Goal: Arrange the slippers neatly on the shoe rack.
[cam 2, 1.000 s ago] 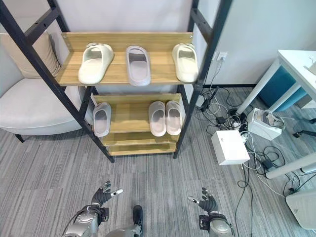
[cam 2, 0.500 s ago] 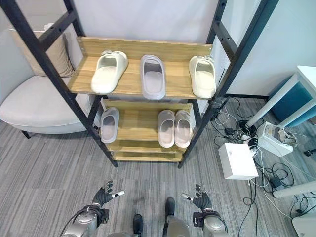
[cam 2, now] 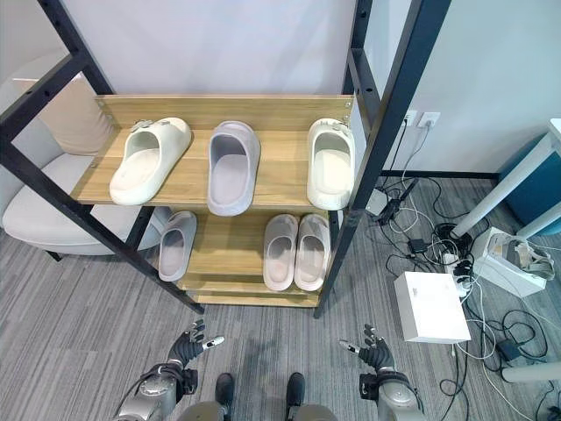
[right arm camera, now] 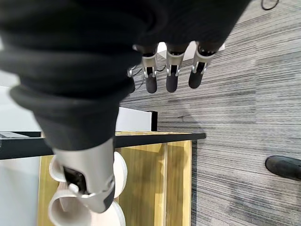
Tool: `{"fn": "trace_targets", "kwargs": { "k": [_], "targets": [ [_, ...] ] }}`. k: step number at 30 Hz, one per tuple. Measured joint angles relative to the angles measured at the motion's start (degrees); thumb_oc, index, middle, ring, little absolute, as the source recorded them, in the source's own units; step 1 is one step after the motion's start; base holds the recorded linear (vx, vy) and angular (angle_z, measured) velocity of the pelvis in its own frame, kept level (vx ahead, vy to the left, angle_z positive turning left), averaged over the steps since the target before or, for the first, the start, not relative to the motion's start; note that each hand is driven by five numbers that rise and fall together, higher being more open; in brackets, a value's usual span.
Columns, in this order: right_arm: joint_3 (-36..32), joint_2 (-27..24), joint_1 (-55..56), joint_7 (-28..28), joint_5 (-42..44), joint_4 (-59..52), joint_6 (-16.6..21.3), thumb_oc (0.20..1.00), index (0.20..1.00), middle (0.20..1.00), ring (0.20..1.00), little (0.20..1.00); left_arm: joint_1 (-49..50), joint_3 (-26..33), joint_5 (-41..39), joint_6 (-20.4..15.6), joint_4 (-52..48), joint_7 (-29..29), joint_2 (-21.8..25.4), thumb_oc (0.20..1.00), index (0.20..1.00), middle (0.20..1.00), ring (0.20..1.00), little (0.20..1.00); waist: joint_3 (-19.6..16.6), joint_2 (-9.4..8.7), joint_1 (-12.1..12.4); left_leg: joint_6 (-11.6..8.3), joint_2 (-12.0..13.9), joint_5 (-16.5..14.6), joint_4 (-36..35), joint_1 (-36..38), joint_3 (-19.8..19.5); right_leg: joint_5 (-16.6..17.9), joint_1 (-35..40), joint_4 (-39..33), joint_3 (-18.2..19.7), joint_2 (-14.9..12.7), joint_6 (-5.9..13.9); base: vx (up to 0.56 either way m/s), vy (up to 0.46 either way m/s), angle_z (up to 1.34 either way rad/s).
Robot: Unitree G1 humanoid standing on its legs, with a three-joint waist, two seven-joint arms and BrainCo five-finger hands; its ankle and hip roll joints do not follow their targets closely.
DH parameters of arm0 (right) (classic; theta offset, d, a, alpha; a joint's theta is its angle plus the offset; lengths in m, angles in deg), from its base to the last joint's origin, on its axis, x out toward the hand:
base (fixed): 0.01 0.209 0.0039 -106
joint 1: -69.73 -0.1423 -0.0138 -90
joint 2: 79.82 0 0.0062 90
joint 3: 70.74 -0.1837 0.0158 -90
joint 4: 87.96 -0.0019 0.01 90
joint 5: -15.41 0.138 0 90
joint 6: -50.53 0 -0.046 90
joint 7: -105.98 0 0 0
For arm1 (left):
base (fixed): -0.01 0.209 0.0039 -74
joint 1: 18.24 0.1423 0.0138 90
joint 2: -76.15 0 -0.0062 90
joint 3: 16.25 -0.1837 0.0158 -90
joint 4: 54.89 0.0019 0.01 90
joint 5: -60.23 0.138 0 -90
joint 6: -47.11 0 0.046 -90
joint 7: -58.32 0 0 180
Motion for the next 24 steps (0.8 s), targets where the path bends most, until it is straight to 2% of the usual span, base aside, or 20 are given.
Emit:
{"fn": "trace_targets", "kwargs": {
  "k": [1,2,4,5,7,11,13,15,16,17,19,20,21,22,24],
  "targets": [
    [0.0,-0.1,0.2,0.0,0.0,0.0,-0.1,1.000,1.000,1.000,1.000,1.000,0.1,0.0,0.0,0.0,0.0,-0.1,-0.1,1.000,1.000,1.000,1.000,1.000,0.0,0.00,0.1,-0.29,0.4,0.8,-1.1,0.4,0.1,-0.2,0.2,-0.2,-0.1,0.0,-0.04,0.15,0.195,-0.02],
    [0.0,-0.5,0.2,0.1,-0.1,0.0,-0.1,1.000,1.000,1.000,1.000,1.000,0.4,-0.1,0.0,0.2,0.0,-0.2,-0.3,1.000,1.000,1.000,1.000,1.000,0.0,0.36,0.0,0.07,0.8,1.9,-1.2,0.6,0.1,-0.4,0.9,-0.2,0.2,0.0,0.83,0.18,0.242,-0.20],
    [-0.1,-1.0,0.2,0.1,-0.1,0.0,-0.1,1.000,1.000,1.000,1.000,1.000,1.2,-0.1,0.0,0.4,0.0,-0.1,-0.5,1.000,1.000,1.000,1.000,1.000,-0.5,1.32,0.1,0.12,0.9,2.3,-2.1,2.0,0.1,-0.6,1.4,-0.2,1.1,0.0,1.47,0.10,0.131,-0.26],
    [-0.2,-2.4,1.2,0.2,-0.2,0.0,-0.1,1.000,1.000,1.000,1.000,1.000,2.6,-0.1,0.0,0.4,-0.3,0.0,-1.3,1.000,1.000,1.000,1.000,1.000,-2.0,4.41,-0.4,1.18,0.5,3.7,-2.8,3.7,0.2,-0.9,1.8,-0.2,1.6,0.8,3.21,0.09,0.100,-0.15],
    [-0.4,-1.2,2.1,0.2,-0.2,0.1,-0.4,1.000,1.000,1.000,1.000,1.000,2.6,0.1,0.0,0.4,-0.5,0.1,-0.4,1.000,1.000,1.000,1.000,1.000,-2.0,2.98,0.0,2.48,-1.9,3.2,-2.8,4.5,0.6,-0.9,2.6,-0.2,1.8,-1.6,4.50,0.09,0.138,0.00],
    [0.1,1.5,2.2,0.3,-1.3,0.1,-0.4,1.000,1.000,1.000,1.000,1.000,3.0,0.3,0.0,0.4,-0.1,0.0,1.0,1.000,1.000,1.000,1.000,1.000,-2.8,1.49,0.4,4.46,-5.5,2.5,-2.6,5.1,1.4,-0.7,3.0,-0.1,2.1,-5.3,6.80,0.07,0.108,-0.01],
    [0.7,2.0,1.6,0.3,-2.3,0.1,-0.5,1.000,1.000,1.000,1.000,1.000,3.1,0.2,0.0,0.4,-0.1,0.0,1.5,1.000,1.000,1.000,1.000,1.000,-2.9,1.27,0.6,4.78,-6.4,2.3,-2.6,5.3,1.3,-0.9,3.4,-0.1,2.1,-6.2,7.46,0.08,0.105,0.07],
    [4.3,0.4,-0.1,-0.1,-8.2,-0.9,-1.5,1.000,1.000,1.000,1.000,1.000,3.2,0.2,0.2,0.5,-0.1,0.1,1.8,1.000,1.000,1.000,1.000,1.000,-3.1,1.02,1.7,5.20,-6.8,2.0,-2.9,5.7,1.4,-0.9,3.8,-0.2,2.1,-6.6,7.75,0.05,0.079,0.01],
    [8.3,-3.4,0.6,0.2,-14.1,-8.9,-3.2,1.000,1.000,1.000,1.000,1.000,3.2,0.3,0.5,0.5,-0.9,0.1,2.0,1.000,1.000,1.000,1.000,1.000,-3.1,0.91,1.9,5.41,-6.9,1.7,-3.0,5.6,1.3,-0.9,3.7,-0.2,2.1,-6.6,7.88,0.01,0.041,0.00],
    [9.3,-5.6,0.8,0.4,-17.0,-14.1,-3.0,1.000,1.000,1.000,1.000,1.000,3.2,0.3,0.6,0.5,-1.5,0.1,2.3,1.000,1.000,1.000,1.000,1.000,-3.2,0.76,1.9,5.36,-6.8,1.7,-3.0,5.5,1.3,-0.8,3.7,-0.2,2.1,-6.7,7.94,0.01,0.045,0.00],
    [8.9,-10.8,0.1,1.3,-22.9,-26.7,-2.9,1.000,1.000,1.000,1.000,1.000,3.6,0.4,0.7,0.4,-3.3,0.2,3.0,1.000,1.000,1.000,1.000,1.000,-3.8,0.04,1.9,5.17,-6.6,1.6,-3.0,5.3,1.4,-0.8,3.1,-0.2,2.4,-6.6,8.05,0.01,0.054,-0.08],
    [7.6,-13.1,0.3,2.3,-25.4,-33.5,-1.0,1.000,1.000,1.000,1.000,1.000,3.8,0.5,1.1,0.3,-3.1,0.3,3.0,1.000,1.000,1.000,1.000,1.000,-4.4,-0.33,2.0,5.28,-6.4,1.8,-3.0,5.0,1.9,-0.7,2.7,-0.2,3.1,-6.4,8.00,0.02,0.049,-0.15],
    [7.0,-13.4,0.2,2.7,-26.2,-35.9,-0.4,1.000,1.000,1.000,1.000,1.000,4.0,0.5,1.9,0.3,-2.9,0.3,3.0,1.000,1.000,1.000,1.000,1.000,-4.7,-0.69,2.0,5.41,-6.3,1.9,-3.0,5.1,2.1,-0.7,2.6,-0.2,3.4,-6.3,7.99,0.02,0.043,-0.14],
    [4.8,-14.8,1.9,4.7,-26.8,-43.2,-1.1,1.000,1.000,1.000,1.000,1.000,4.1,1.0,2.4,0.3,-2.3,0.6,2.5,1.000,1.000,1.000,1.000,1.000,-5.1,-1.02,2.0,5.31,-6.2,1.8,-3.0,5.1,2.5,-0.7,2.6,-0.2,3.4,-6.3,7.98,0.02,0.015,-0.11],
    [4.5,-17.1,3.8,7.5,-27.1,-50.4,1.2,1.000,1.000,1.000,1.000,1.000,5.4,2.1,2.6,0.4,-1.1,0.7,1.7,1.000,1.000,1.000,1.000,1.000,-6.3,-2.06,1.4,5.44,-6.0,1.8,-2.8,5.3,2.9,-0.7,2.4,-0.2,4.1,-6.0,7.93,0.01,0.018,-0.15]
  ]
}}
